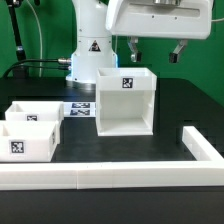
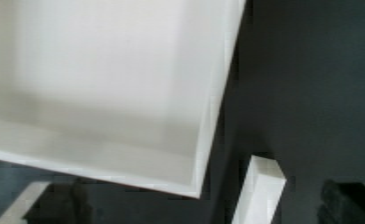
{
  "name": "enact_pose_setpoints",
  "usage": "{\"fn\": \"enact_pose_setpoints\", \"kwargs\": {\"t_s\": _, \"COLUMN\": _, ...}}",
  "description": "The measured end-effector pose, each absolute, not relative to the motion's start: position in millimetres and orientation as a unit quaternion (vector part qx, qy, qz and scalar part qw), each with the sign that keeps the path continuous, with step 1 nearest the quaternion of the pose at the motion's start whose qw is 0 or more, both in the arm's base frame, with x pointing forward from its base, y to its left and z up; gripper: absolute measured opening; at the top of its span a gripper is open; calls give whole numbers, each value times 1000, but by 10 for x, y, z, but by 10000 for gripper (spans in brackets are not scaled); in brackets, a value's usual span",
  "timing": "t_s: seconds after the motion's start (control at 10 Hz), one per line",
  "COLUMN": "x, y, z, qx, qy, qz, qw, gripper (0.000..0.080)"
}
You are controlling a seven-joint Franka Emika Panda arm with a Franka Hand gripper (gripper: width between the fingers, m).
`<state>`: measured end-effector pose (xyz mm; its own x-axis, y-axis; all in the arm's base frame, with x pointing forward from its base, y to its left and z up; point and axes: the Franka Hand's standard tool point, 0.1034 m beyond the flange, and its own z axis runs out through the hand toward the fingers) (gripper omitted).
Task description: Assemble drawer
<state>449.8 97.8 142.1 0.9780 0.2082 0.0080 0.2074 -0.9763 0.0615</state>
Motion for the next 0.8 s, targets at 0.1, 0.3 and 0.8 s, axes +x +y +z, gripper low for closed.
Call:
{"fn": "enact_pose_setpoints", "kwargs": {"t_s": 0.1, "x": 4497, "y": 977, "z": 1420, "qx": 994, "qy": 104, "qz": 7, "qw": 30, "gripper": 650}}
{"fn": "enact_pose_setpoints", "kwargs": {"t_s": 0.3, "x": 4480, "y": 972, "z": 1394, "qx": 994, "qy": 109, "qz": 11, "qw": 17, "gripper": 650}}
{"fn": "enact_pose_setpoints", "kwargs": {"t_s": 0.8, "x": 4164, "y": 927, "z": 1022, "qx": 998, "qy": 49, "qz": -17, "qw": -47, "gripper": 650}}
